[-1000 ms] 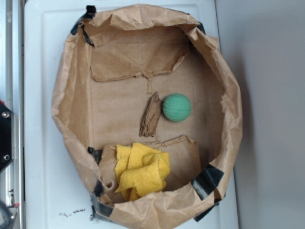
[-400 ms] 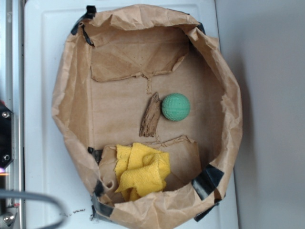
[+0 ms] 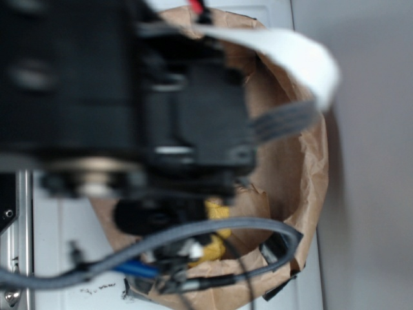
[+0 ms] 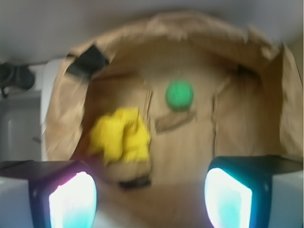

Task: Grab the green ball.

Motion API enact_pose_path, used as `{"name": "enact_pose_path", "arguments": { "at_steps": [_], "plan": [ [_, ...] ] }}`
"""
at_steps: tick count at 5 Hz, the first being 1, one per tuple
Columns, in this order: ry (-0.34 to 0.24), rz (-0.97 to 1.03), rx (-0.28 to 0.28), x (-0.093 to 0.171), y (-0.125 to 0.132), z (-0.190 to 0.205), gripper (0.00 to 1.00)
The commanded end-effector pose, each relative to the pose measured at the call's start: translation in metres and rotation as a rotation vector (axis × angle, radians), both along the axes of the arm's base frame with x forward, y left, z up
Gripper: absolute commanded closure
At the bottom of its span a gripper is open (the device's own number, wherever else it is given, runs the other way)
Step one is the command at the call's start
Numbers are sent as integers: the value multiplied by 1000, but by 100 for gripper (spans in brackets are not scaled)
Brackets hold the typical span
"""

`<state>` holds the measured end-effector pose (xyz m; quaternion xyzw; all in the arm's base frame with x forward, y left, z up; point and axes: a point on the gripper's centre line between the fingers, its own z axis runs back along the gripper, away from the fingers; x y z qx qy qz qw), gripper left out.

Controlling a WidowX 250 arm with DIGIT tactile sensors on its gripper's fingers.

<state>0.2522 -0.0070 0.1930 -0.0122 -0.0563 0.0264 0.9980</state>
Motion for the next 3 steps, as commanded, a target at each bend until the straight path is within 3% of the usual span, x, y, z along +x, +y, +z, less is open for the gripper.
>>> {"name": "enact_pose_path", "arguments": {
  "at_steps": [1,2,3],
  "plan": [
    [-62,13,2,6,5,16,0],
    [-136,16,105,46,22,-26,0],
    [-111,0,111,55,31,-67,0]
  ]
}}
